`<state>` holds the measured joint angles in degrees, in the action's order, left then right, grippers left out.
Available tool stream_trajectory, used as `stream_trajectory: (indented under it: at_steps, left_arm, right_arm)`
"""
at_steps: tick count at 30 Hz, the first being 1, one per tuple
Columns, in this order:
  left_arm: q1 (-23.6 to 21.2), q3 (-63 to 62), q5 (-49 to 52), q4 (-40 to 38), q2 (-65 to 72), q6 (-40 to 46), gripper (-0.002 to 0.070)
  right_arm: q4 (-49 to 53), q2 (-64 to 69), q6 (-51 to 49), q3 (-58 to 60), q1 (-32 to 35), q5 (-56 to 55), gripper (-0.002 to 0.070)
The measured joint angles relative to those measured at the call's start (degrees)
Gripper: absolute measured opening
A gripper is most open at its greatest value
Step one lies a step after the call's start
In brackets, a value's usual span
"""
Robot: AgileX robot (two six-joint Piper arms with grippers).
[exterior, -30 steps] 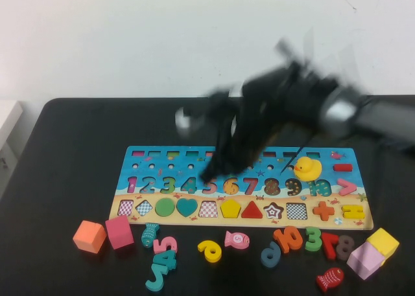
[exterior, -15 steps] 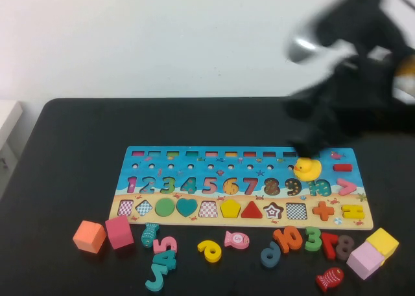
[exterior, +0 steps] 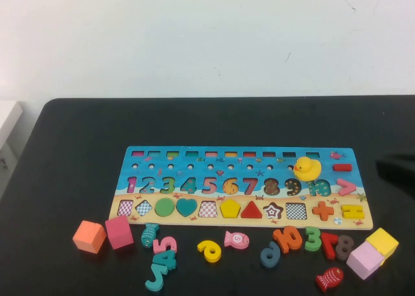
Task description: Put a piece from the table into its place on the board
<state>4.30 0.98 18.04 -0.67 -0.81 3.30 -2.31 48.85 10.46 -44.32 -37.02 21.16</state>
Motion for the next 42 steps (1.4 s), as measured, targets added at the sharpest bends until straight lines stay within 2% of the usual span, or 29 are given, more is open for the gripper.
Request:
stream_trajectory:
  at_steps: [7, 15, 24, 28, 32, 38, 42]
  left_arm:
    - [0.00, 0.00, 0.00, 0.00, 0.00, 0.00, -0.0003]
    - [0.00, 0.00, 0.00, 0.00, 0.00, 0.00, -0.0003]
    - [0.00, 0.00, 0.00, 0.00, 0.00, 0.00, -0.0003]
    - [0.00, 0.00, 0.00, 0.00, 0.00, 0.00, -0.0003]
    - [0.00, 0.00, 0.00, 0.00, 0.00, 0.00, -0.0002]
    - [0.00, 0.00, 0.00, 0.00, 0.00, 0.00, -0.0001]
    - [0.00, 0.00, 0.00, 0.00, 0.00, 0.00, -0.0001]
  right_arm:
    - [3.70, -1.84, -1.42, 3.64, 0.00, 6.37, 0.0019]
    - [6.94, -14.61, -2.15, 19.85, 0.00, -8.88, 0.0019]
    - [5.54, -29.40, -2.50, 33.26, 0.79, -15.29, 0.0019]
    - [4.79, -35.23, -2.50, 35.52, 7.34, -14.04, 0.0019]
    - [4.58, -41.42, -2.50, 36.50, 19.01, -11.93, 0.0019]
    - [4.35, -48.58, -2.63, 37.47, 34.59, -2.89, 0.0018]
    - [4.35, -49.48, -5.53, 40.50, 37.21, -2.40, 0.0019]
